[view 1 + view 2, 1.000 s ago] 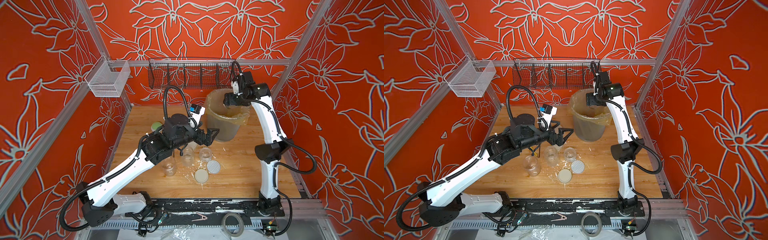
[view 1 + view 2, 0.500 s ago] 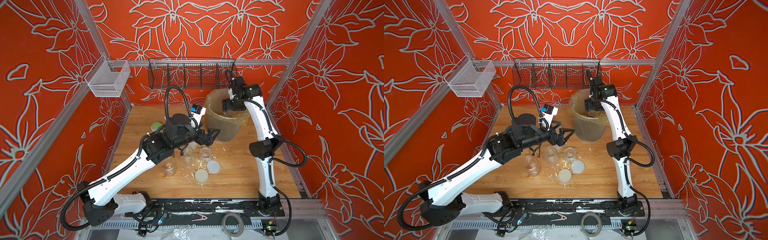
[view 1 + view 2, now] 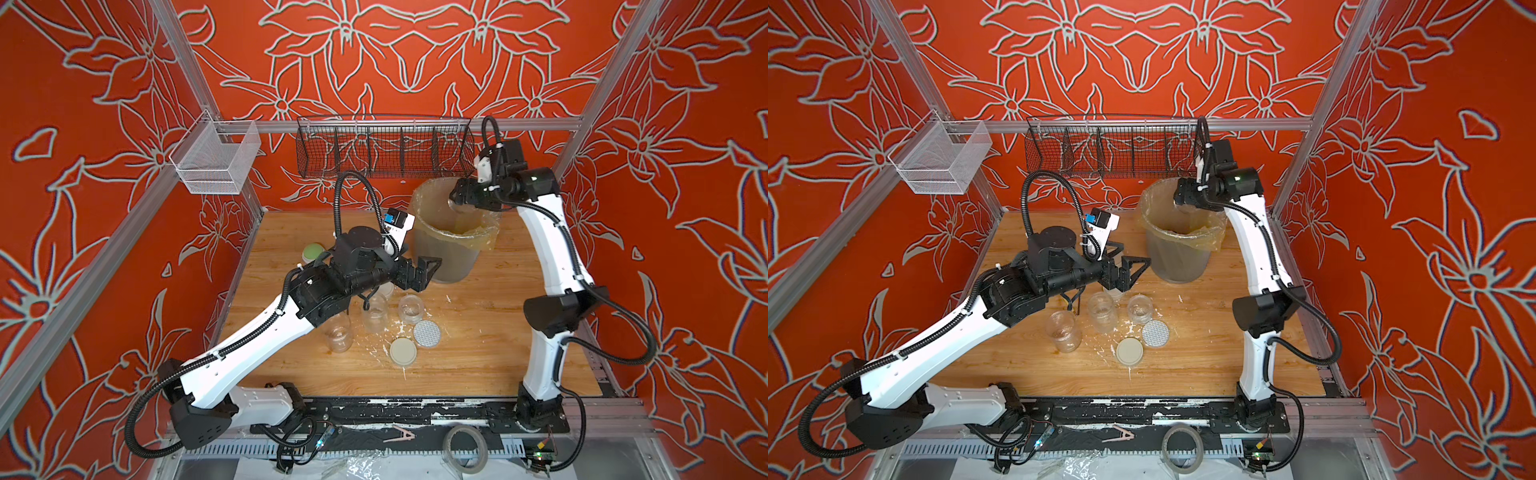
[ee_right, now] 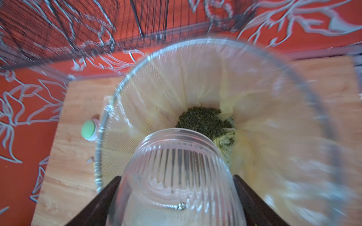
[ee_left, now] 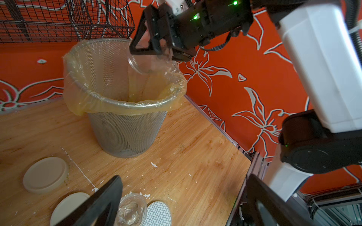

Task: Empty moldy tea leaves from jars
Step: Pour the moldy tea leaves from the jar into the trash bin, then place the jar at the center of the board.

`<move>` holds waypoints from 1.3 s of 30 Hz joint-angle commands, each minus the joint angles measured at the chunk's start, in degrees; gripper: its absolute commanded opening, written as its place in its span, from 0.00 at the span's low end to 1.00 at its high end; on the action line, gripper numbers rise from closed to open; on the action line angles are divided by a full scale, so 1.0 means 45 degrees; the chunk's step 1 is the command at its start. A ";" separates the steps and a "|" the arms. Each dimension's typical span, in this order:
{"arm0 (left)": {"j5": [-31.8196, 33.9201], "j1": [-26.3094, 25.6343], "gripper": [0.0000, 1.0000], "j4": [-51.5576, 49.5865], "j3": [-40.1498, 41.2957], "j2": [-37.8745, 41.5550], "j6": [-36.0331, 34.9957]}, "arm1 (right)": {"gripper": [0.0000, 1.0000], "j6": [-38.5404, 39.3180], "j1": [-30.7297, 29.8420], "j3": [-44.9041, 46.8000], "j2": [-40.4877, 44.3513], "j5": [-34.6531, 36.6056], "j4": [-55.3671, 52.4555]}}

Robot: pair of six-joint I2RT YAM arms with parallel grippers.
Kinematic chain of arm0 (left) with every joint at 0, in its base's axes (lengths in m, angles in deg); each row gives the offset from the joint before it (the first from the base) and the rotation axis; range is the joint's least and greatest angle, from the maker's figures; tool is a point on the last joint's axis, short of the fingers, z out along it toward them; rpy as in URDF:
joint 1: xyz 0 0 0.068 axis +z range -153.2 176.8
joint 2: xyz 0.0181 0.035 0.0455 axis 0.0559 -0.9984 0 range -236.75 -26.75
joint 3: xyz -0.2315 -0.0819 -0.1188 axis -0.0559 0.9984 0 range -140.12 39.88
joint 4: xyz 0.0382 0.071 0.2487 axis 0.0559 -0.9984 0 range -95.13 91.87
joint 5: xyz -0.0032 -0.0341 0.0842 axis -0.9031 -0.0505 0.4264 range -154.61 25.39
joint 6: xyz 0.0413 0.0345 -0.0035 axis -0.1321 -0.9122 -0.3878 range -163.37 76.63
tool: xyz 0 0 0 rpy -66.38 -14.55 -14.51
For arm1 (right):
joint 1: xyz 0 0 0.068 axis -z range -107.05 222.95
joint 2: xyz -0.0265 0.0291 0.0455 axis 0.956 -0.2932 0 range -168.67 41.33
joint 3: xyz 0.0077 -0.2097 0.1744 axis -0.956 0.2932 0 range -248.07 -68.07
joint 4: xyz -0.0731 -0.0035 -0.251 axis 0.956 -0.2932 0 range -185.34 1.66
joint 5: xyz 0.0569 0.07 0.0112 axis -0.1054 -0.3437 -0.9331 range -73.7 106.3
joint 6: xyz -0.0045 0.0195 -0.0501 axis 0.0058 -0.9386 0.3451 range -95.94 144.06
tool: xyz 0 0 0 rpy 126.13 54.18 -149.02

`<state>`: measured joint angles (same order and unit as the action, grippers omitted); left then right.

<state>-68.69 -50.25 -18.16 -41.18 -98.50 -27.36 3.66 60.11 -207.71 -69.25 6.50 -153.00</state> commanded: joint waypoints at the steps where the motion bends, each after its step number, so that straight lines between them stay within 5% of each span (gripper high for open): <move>1: 0.0206 -0.0072 0.97 0.0622 -0.0156 0.0201 -0.0562 | 0.26 -0.0021 -0.0024 0.0645 0.0883 0.0137 0.1416; 4: -0.0120 -0.0072 0.97 0.1570 0.0370 0.0214 -0.2118 | 0.25 0.0116 -0.0023 0.1354 0.1289 -0.0380 0.1542; 9: -0.1205 0.0017 0.97 0.5444 0.1814 -0.0362 -0.8311 | 0.26 0.0283 -0.0021 0.0909 0.1235 -0.0751 0.0924; 13: -0.2702 0.0713 0.97 0.5823 0.0430 -0.1810 -1.1489 | 0.26 0.0335 -0.0036 0.0684 0.1312 -0.1001 0.0426; 17: -0.4798 0.2251 0.98 0.8134 0.0276 -0.3016 -1.1135 | 0.25 0.0242 -0.0035 0.0842 0.1499 -0.2345 0.0495; 30: -0.6514 0.2615 0.97 0.9060 0.0459 -0.2417 -1.0370 | 0.23 -0.2474 -0.0027 0.8646 0.6955 -0.4849 0.7957; 34: -0.6534 0.2995 0.97 0.8990 -0.0404 -0.2464 -0.6665 | 0.22 -0.2383 -0.0031 1.0563 0.8398 -0.5414 1.0250; 39: -0.4501 0.3306 0.97 0.6074 -0.2677 -0.2628 -0.0252 | 0.18 -0.0810 -0.0021 1.3548 1.0331 -0.5331 1.3942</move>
<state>-93.47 -35.95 15.59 -48.23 -111.02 -48.71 -3.34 60.33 -150.66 -25.71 -15.79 -105.70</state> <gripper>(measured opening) 0.975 0.835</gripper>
